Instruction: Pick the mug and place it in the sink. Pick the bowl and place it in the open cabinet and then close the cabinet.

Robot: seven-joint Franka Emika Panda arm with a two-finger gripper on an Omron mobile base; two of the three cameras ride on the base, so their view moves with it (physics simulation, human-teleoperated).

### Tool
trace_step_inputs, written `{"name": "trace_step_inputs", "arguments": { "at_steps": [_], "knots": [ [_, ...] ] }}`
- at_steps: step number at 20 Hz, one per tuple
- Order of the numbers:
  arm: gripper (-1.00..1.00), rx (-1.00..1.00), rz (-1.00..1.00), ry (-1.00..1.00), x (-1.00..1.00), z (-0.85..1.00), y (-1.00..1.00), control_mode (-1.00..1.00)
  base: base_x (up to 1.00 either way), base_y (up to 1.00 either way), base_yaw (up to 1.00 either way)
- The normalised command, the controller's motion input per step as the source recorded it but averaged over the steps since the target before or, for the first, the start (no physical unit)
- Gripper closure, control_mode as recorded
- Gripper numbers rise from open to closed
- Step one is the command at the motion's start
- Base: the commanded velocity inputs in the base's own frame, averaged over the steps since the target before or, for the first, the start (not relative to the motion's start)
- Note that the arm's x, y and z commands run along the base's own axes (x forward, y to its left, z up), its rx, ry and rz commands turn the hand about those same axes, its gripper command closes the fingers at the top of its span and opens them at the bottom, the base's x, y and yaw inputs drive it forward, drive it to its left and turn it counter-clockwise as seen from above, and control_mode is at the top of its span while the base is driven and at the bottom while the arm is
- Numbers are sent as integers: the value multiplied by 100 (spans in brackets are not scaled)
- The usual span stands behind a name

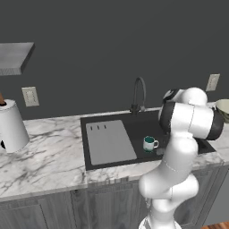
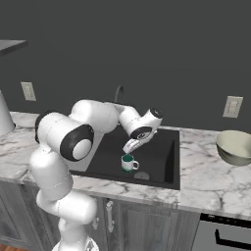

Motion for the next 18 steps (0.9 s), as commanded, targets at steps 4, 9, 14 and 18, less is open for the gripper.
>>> {"name": "trace_step_inputs", "arguments": {
  "at_steps": [4, 9, 14, 18],
  "knots": [
    [-100, -1, -27, 2, -29, 44, 0, -100, 0, 0, 0],
    [-100, -2, -24, 0, -41, 45, 0, -100, 0, 0, 0],
    [-100, -4, -24, 0, -47, 40, 3, -100, 0, 0, 0],
    [-100, -3, -26, -2, -59, 42, 8, -100, 0, 0, 0]
  ]
}}
